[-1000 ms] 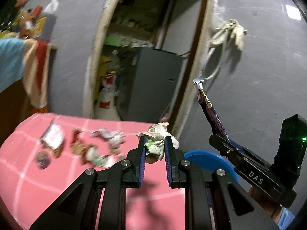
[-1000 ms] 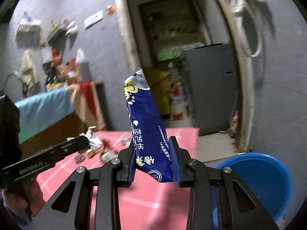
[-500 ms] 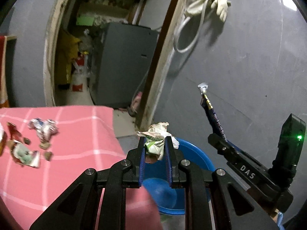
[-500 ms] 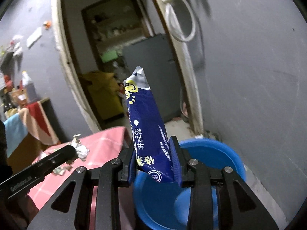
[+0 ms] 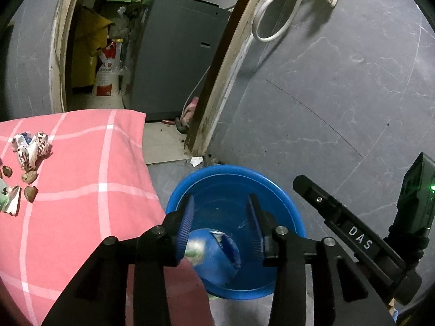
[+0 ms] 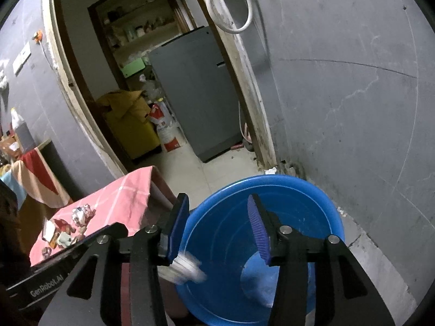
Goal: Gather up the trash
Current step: 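Carry both items over the blue bucket and open both tools to drop them, then move both tools back over the table toward the remaining trash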
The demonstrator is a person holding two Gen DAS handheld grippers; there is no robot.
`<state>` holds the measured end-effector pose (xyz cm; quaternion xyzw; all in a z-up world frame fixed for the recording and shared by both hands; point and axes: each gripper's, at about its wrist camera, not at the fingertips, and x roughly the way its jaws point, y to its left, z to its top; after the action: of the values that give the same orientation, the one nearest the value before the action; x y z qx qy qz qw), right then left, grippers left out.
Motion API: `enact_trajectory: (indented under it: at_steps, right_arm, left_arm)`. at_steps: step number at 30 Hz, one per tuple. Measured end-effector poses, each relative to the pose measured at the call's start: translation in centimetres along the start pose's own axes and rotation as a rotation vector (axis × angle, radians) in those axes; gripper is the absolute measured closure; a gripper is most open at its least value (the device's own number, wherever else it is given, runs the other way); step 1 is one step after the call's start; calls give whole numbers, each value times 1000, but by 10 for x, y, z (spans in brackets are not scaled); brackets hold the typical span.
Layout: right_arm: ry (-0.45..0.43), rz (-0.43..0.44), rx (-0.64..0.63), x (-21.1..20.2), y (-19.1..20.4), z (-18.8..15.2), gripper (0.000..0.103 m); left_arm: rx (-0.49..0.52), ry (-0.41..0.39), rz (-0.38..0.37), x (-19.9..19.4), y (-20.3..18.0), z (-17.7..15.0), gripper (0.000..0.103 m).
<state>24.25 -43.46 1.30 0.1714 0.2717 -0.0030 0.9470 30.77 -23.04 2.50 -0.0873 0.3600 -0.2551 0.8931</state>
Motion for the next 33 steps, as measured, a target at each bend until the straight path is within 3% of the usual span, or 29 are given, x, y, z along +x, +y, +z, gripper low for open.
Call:
enact_trajectory:
  at_steps: [4, 7, 11, 16, 17, 19, 24, 33]
  right_arm:
    - [-29, 0, -14, -1, 4, 3, 53]
    - [-69, 16, -28, -8, 9, 4, 49]
    - [-152, 41, -59, -22, 20, 5, 28]
    - [-266, 94, -115, -41, 41, 1, 15]
    - [-292, 109, -126, -44, 46, 0, 11]
    - [-329, 138, -142, -49, 55, -2, 2]
    - [-417, 204, -198, -61, 79, -9, 0]
    - [-510, 278, -310, -73, 124, -24, 0]
  left_arm:
    - [-14, -20, 2, -12, 4, 0, 66]
    - [-30, -78, 14, -29, 10, -2, 53]
    - [-53, -177, 43, -58, 25, -1, 41]
    - [-45, -308, 100, -100, 40, -1, 24]
    - [-36, -334, 118, -109, 43, -2, 13]
    - [-26, -390, 167, -125, 49, -5, 3]
    - [22, -492, 241, -158, 58, -21, 3]
    - [80, -581, 362, -192, 78, -44, 3]
